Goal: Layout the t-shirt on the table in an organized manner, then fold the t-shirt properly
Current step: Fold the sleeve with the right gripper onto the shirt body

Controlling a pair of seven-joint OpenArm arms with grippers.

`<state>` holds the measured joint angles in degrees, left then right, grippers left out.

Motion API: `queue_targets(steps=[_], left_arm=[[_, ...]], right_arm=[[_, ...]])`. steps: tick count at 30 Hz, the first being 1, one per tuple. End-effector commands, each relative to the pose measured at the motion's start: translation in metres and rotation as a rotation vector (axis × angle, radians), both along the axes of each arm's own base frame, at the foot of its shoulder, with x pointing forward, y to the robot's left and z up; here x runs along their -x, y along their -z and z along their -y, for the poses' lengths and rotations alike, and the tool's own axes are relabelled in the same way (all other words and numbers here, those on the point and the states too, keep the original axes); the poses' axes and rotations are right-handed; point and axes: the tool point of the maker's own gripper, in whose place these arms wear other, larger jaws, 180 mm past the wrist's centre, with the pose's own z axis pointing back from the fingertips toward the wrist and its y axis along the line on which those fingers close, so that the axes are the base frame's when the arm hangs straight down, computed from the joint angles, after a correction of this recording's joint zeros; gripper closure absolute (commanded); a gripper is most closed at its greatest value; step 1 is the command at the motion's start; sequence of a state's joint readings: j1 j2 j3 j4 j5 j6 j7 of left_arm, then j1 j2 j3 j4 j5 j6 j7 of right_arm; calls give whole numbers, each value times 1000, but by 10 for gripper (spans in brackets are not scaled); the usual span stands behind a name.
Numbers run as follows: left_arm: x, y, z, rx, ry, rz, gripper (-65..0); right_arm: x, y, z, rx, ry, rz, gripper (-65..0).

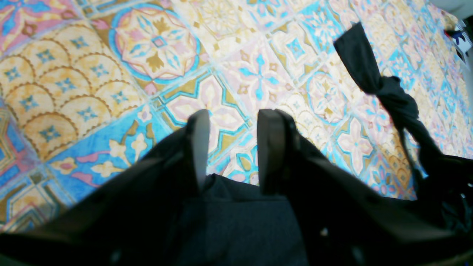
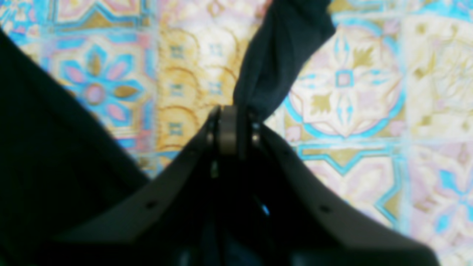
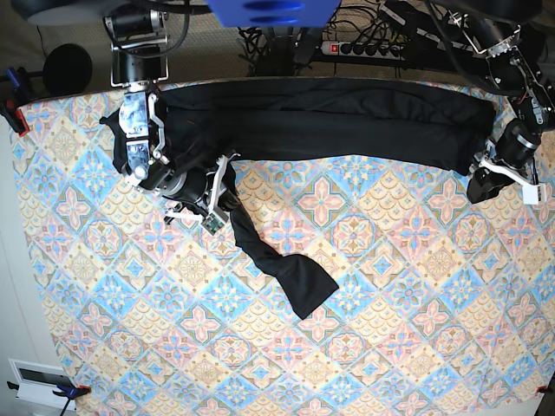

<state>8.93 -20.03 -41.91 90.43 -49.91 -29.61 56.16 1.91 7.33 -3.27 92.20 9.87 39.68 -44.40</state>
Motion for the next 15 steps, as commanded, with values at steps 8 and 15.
queue_targets(steps=[8, 15], left_arm=[[-7, -17, -6, -22, 0, 54, -212], [-7, -17, -6, -22, 0, 54, -212]], right_arm=[[56, -86, -58, -271, -131, 135, 0], [124, -70, -88, -387, -192, -29, 0]])
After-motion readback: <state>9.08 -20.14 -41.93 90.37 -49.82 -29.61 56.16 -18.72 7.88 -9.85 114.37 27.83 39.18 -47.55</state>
